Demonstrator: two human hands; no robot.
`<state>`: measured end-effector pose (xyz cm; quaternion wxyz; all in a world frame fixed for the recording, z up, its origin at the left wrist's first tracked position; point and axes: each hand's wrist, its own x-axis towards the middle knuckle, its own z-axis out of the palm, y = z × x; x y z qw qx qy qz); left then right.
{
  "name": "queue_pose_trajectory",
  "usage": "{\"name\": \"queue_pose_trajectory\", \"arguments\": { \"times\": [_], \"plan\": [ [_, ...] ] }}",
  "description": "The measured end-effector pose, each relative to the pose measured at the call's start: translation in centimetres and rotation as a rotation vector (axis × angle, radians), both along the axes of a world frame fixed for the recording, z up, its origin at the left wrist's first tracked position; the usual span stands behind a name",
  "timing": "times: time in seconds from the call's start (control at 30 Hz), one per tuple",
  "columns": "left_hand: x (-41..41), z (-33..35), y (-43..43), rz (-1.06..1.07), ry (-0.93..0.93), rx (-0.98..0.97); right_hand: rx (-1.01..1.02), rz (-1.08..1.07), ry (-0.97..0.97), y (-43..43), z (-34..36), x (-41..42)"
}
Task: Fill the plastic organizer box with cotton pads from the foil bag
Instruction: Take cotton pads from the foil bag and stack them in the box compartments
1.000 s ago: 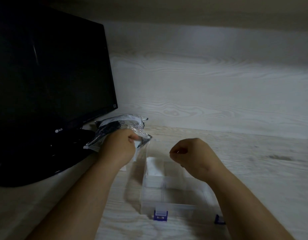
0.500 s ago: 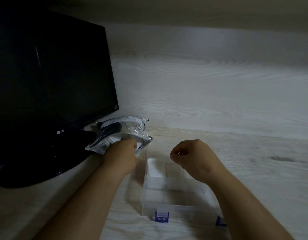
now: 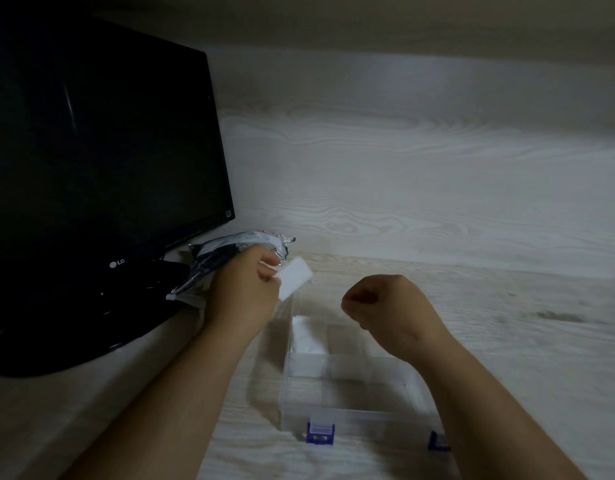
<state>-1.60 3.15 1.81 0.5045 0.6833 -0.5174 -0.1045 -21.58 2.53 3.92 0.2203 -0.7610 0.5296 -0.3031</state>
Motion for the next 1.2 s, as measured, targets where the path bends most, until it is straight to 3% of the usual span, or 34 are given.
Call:
{"name": "queue_pose_trajectory", "arguments": {
  "times": [0.1, 0.3, 0.47, 0.7, 0.97, 1.2],
  "plan": [
    [-0.5, 0.4, 0.2, -0.079, 0.232, -0.007, 0.002, -0.018, -0.078, -0.1, 0.0, 0.0],
    [-2.1, 0.8, 0.9, -0.244, 0.413, 0.005, 0.011, -0.068, -0.273, -0.1, 0.1, 0.2],
    [-2.9, 0.5, 1.1, -0.395, 0.449, 0.051, 0.083, -0.037, -0.436, 0.2, 0.5, 0.4],
    [-3.4, 0.2, 1.2, -0.524, 0.336, 0.076, 0.159, -0.028, -0.422, 0.0, 0.6, -0.3],
    [-3.8, -0.4, 1.1, -0.483, -0.029, 0.096, 0.278, -0.065, -0.203, -0.2, 0.8, -0.6],
    [-3.9, -0.6, 1.1, -0.419, -0.149, 0.129, 0.338, -0.074, -0.126, 0.1, 1.0, -0.6]
  ]
}}
